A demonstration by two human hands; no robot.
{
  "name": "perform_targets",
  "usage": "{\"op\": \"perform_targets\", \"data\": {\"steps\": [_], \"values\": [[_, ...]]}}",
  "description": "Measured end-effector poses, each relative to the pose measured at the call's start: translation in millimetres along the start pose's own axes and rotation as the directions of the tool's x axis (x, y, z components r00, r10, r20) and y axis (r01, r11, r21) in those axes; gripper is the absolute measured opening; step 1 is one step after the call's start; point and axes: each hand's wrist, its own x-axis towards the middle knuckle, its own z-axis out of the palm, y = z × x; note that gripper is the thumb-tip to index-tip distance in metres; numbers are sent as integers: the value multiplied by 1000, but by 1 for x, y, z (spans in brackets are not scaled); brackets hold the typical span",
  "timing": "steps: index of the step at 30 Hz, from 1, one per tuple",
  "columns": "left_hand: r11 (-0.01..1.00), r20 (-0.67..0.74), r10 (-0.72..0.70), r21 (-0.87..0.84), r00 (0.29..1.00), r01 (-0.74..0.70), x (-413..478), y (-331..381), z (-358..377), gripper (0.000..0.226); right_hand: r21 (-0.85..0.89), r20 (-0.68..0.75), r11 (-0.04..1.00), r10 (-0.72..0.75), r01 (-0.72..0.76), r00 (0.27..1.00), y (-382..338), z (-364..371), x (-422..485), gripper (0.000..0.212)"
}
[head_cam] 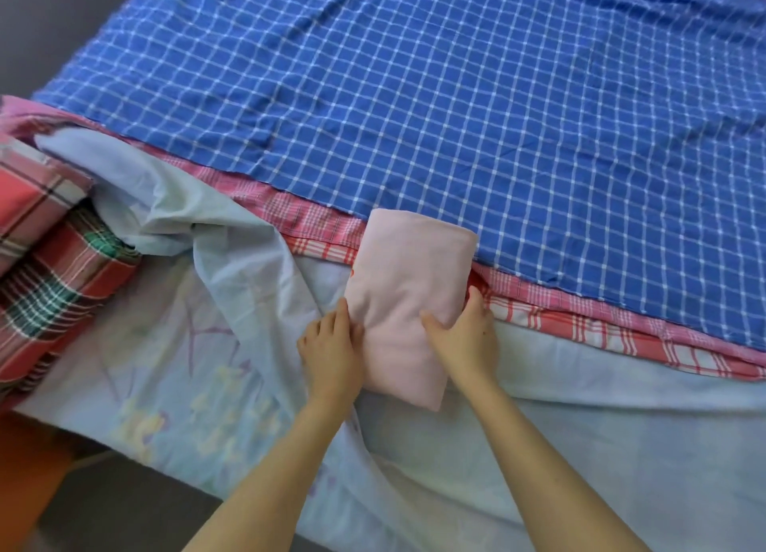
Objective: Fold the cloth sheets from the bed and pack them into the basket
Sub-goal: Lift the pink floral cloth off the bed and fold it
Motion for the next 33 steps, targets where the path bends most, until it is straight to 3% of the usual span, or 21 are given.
{"op": "perform_targets", "data": {"steps": [3, 6, 10, 12, 15, 17, 18, 21, 23, 28, 33], "values": [[981, -71, 45, 191, 996, -30, 0, -4, 10, 44, 367, 151, 910, 145, -191, 978, 1, 13, 16, 71], [983, -107, 37, 185, 994, -17, -3, -8, 9, 44, 408, 146, 879, 204, -247, 968, 7, 26, 14, 68], [962, -161, -273, -49, 948, 269, -40, -7, -21, 49, 511, 129, 775, 359, -372, 925, 28, 35, -28, 67], [857, 27, -479, -200, 877, 474, -69, -10, -38, 52, 617, 295, 551, 500, -562, 814, 45, 34, -68, 64], [681, 357, -597, -247, 718, 689, -112, -21, -43, 58, 564, 656, 152, 514, -812, 553, 74, 29, -126, 39], [567, 489, -592, -312, 641, 762, -137, -27, -39, 50, 505, 742, 65, 478, -861, 470, 90, 18, -150, 36], [521, 520, -578, -357, 628, 775, -143, -31, -36, 51, 524, 732, 69, 472, -849, 491, 95, 12, -150, 40], [423, 540, -565, -459, 624, 781, -147, -31, -31, 50, 616, 598, 232, 485, -753, 639, 110, -10, -125, 54], [392, 531, -579, -485, 619, 782, -145, -25, -33, 46, 574, 563, 325, 510, -752, 650, 110, -24, -107, 61], [517, 374, -636, -442, 675, 733, -145, 0, -49, 48, 532, 520, 415, 527, -738, 672, 98, -47, -100, 65], [574, 236, -610, -526, 756, 627, -154, 16, -101, 43, 585, 407, 527, 467, -617, 785, 70, -84, -117, 54]]}}
